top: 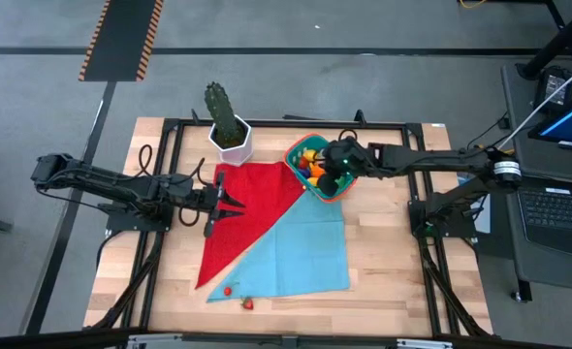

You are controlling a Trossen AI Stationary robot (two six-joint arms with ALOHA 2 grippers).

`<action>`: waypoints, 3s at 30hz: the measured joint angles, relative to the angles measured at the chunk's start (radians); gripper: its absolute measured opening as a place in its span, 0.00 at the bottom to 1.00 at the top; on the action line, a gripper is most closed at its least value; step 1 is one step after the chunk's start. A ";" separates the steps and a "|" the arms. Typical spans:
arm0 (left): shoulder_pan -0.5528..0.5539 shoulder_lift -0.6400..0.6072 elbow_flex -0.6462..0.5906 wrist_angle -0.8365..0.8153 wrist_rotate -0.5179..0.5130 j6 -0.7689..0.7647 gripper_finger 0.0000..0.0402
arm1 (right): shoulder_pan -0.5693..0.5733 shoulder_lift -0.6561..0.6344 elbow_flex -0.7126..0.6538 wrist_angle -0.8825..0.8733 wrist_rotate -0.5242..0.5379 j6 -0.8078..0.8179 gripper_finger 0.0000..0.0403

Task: Build produce basket
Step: Put the pink peach into the blue basket

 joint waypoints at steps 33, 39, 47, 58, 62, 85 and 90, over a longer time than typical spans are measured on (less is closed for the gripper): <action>-0.001 0.000 0.000 -0.010 0.000 -0.006 0.03 | 0.016 0.028 -0.159 0.087 -0.024 0.106 0.11; 0.000 0.000 0.000 -0.010 0.000 -0.007 0.00 | 0.016 0.042 -0.203 0.130 -0.040 0.128 0.11; -0.001 0.000 0.000 -0.017 0.001 -0.008 0.04 | 0.016 0.048 -0.224 0.180 -0.050 0.126 0.15; -0.001 0.000 0.000 -0.026 0.001 -0.009 0.11 | 0.016 0.048 -0.223 0.186 -0.111 0.050 0.21; -0.001 0.000 0.000 -0.033 0.000 -0.009 0.13 | 0.015 0.048 -0.223 0.186 -0.111 0.053 0.21; -0.001 0.000 0.000 -0.055 0.000 -0.011 0.23 | 0.017 0.048 -0.223 0.186 -0.129 0.100 0.21; -0.001 0.000 0.000 -0.055 0.001 -0.011 0.24 | 0.017 0.048 -0.223 0.186 -0.129 0.098 0.23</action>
